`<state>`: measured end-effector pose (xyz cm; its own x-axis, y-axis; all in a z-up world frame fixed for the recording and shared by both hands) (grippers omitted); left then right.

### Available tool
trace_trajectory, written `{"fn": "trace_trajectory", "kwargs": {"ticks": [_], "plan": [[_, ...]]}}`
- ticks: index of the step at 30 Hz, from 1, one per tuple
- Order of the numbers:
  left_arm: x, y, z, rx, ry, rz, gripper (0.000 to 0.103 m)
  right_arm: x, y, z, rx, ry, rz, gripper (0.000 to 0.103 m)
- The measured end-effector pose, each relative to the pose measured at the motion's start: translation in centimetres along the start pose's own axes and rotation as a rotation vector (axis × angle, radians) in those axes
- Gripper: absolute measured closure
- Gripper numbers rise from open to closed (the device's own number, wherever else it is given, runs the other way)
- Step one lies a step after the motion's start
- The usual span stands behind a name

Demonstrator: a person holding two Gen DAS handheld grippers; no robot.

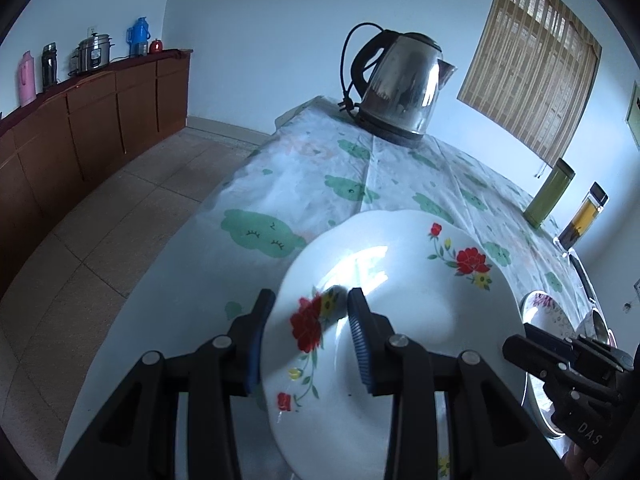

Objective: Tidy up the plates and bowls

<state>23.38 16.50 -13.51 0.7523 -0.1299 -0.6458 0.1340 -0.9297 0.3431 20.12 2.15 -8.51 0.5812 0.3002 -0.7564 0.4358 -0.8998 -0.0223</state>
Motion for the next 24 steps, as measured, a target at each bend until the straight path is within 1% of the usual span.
{"fn": "trace_trajectory", "kwargs": {"ticks": [4, 19, 24], "plan": [[-0.2, 0.4, -0.2, 0.012, 0.016, 0.008, 0.069, -0.4, 0.1, 0.2, -0.002, 0.003, 0.000, 0.080], [-0.5, 1.2, -0.3, 0.040, 0.030, 0.020, 0.069, -1.0, 0.7, 0.5, 0.014, 0.023, 0.006, 0.080], [-1.0, 1.6, -0.6, 0.052, 0.059, 0.033, 0.069, -1.2, 0.8, 0.5, 0.014, 0.032, 0.010, 0.080]]}}
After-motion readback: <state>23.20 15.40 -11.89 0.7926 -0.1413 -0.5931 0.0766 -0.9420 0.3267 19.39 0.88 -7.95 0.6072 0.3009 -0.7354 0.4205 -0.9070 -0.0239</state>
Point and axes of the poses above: each gripper's, at about its wrist camera, not at the fingertips, and x roughly the way its jaws point, y to its right, z to its underside, the point moved 7 cm from there along x, roughly the way its jaws point, and after that the axes turned 8 degrees about z, right-handed, at the moved point
